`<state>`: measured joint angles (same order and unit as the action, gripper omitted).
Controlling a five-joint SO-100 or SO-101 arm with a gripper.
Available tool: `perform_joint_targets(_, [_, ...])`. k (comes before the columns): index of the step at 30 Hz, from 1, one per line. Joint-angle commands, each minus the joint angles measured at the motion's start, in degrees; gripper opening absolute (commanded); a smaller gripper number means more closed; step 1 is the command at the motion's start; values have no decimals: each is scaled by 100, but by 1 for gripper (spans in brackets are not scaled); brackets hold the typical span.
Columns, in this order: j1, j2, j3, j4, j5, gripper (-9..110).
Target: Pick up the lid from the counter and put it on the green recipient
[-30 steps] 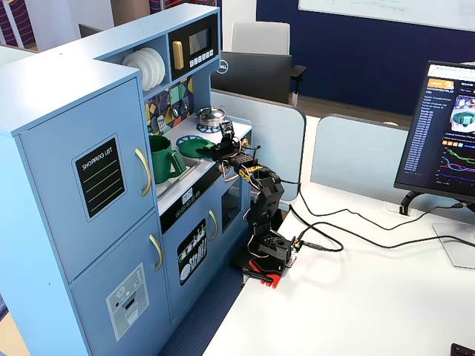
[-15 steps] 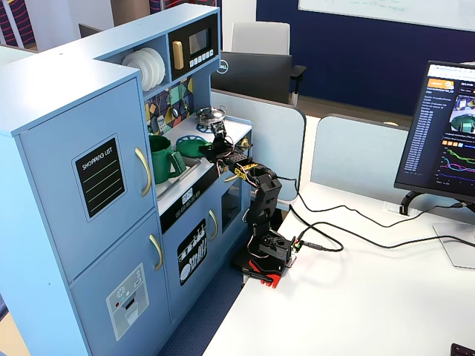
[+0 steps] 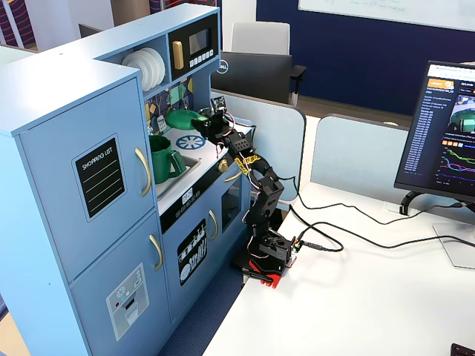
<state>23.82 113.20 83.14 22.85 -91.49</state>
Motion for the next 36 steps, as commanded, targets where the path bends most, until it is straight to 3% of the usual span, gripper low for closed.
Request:
perform_joint_targets(1, [-554, 404, -1195, 633, 53, 0])
perform_joint_targets(12, [-1907, 281, -1670, 1292, -492, 0])
perform_joint_targets(36, [-2109, -264, -1081, 817, -554, 0])
